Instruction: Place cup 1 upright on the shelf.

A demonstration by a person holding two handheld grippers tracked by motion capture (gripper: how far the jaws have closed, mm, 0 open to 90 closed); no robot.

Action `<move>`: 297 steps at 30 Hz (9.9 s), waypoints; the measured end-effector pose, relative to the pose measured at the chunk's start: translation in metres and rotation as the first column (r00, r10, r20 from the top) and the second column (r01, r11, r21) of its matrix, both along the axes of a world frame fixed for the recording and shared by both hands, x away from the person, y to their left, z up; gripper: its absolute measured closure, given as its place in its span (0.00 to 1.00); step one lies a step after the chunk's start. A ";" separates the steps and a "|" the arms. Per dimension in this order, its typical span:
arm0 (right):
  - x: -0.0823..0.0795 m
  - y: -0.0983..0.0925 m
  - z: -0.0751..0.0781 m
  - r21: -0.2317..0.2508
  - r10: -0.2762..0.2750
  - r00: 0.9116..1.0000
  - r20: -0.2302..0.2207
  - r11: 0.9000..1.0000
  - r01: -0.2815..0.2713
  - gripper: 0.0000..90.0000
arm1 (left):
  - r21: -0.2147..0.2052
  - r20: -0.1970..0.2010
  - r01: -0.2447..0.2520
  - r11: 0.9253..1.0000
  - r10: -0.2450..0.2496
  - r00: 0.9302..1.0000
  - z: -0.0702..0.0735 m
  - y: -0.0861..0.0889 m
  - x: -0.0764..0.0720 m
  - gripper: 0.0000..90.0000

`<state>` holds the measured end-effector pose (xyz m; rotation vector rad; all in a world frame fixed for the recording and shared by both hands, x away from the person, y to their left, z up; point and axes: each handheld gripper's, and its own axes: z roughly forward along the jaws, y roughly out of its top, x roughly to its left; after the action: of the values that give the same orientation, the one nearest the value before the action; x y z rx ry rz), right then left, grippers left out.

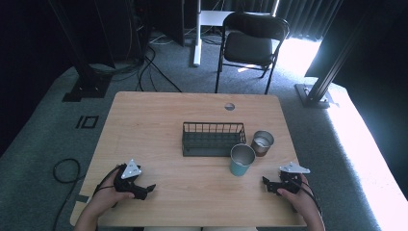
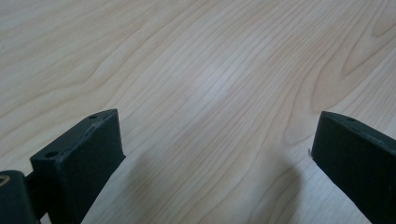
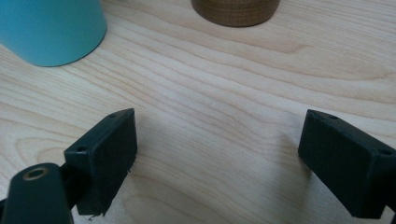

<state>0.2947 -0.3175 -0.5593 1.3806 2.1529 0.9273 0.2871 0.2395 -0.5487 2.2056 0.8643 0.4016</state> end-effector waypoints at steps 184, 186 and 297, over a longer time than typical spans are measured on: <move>0.000 0.000 0.000 0.000 0.001 1.000 0.002 1.000 -0.001 0.13 | -0.294 0.237 0.434 0.852 -0.375 0.896 0.053 -0.293 0.067 0.15; 0.000 0.000 0.000 0.001 0.000 1.000 0.000 1.000 0.000 0.13 | -0.317 0.235 0.428 0.846 -0.368 0.900 0.057 -0.292 0.067 0.15; 0.000 0.000 0.000 0.000 0.000 1.000 0.000 1.000 0.000 0.13 | -0.355 0.258 0.157 0.922 -0.064 0.964 0.069 -0.148 0.141 0.10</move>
<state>0.2946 -0.3175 -0.5593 1.3806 2.1529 0.9275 0.4276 0.0910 -0.4792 1.7992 0.6198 0.4039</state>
